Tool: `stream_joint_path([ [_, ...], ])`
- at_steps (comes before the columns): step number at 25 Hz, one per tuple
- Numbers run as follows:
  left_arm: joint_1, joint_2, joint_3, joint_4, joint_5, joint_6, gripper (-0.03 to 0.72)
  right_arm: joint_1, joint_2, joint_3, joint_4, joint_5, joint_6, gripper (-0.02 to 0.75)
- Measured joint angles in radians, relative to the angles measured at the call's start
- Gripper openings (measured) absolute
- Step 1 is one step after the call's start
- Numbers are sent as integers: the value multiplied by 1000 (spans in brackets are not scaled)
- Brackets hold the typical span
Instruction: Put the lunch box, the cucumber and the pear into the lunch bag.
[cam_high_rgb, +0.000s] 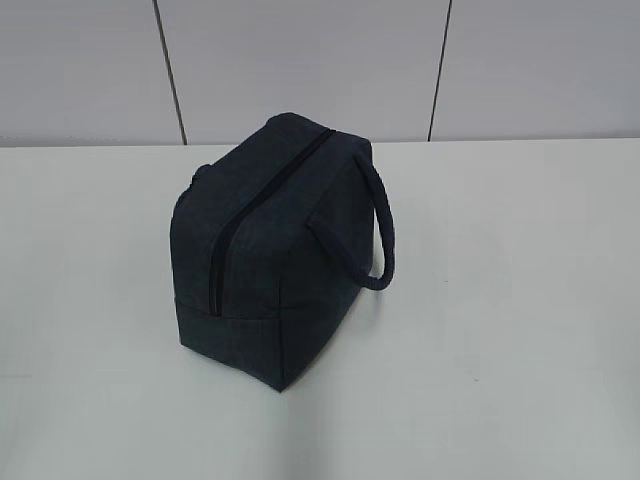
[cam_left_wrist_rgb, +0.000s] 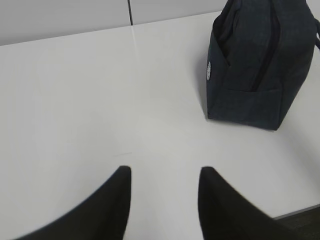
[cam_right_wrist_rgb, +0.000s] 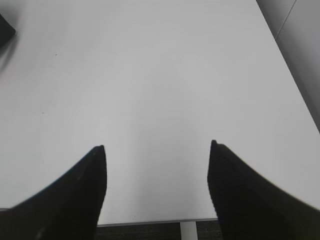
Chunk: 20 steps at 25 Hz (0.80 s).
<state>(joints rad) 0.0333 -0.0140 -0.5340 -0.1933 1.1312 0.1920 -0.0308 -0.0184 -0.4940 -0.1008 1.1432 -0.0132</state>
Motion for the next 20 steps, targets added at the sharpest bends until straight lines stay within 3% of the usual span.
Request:
stream_joint_path([
  [20, 0, 0, 1, -1, 0, 0, 269, 0, 0, 0, 0, 0, -2, 497],
])
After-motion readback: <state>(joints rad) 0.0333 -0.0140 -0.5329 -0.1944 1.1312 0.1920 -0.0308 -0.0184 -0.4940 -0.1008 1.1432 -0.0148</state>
